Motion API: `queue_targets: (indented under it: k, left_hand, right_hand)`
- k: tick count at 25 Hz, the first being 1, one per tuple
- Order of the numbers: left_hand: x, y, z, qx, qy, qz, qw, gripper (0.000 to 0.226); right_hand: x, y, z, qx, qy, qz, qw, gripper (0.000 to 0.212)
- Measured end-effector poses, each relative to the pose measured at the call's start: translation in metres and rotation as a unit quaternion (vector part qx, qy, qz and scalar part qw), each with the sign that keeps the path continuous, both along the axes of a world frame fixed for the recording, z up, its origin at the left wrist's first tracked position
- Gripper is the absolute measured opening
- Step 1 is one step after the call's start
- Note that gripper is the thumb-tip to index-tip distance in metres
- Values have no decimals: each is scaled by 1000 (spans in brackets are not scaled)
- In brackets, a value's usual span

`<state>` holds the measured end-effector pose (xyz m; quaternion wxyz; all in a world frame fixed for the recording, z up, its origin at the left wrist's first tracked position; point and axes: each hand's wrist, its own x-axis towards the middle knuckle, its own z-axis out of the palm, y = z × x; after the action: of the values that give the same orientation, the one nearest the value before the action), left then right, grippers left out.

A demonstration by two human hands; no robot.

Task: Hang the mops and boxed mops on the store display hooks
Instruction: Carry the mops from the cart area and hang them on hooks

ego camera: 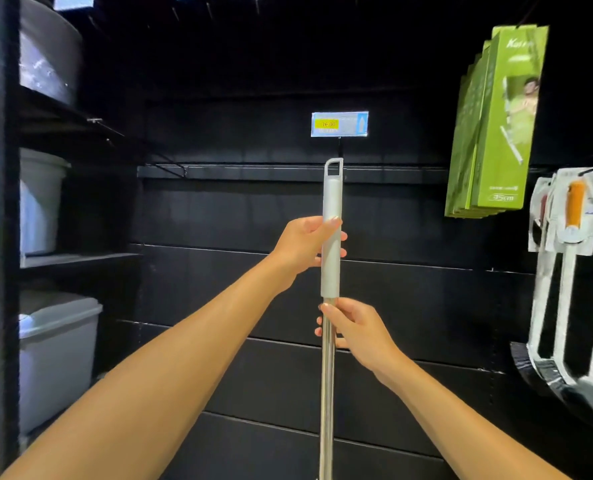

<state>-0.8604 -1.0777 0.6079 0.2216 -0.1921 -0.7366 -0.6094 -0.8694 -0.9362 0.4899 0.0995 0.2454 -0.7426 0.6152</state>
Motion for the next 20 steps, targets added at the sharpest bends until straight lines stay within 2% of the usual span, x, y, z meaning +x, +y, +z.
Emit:
queue_targets:
  k: [13, 20]
  left_hand:
    - [-89, 7, 59, 2, 58, -1, 998, 36]
    - [-129, 2, 58, -8, 67, 5, 998, 35]
  right_hand:
    - [-93, 5, 59, -10, 61, 22, 998, 18]
    - [-134, 3, 59, -16, 63, 48, 997, 18]
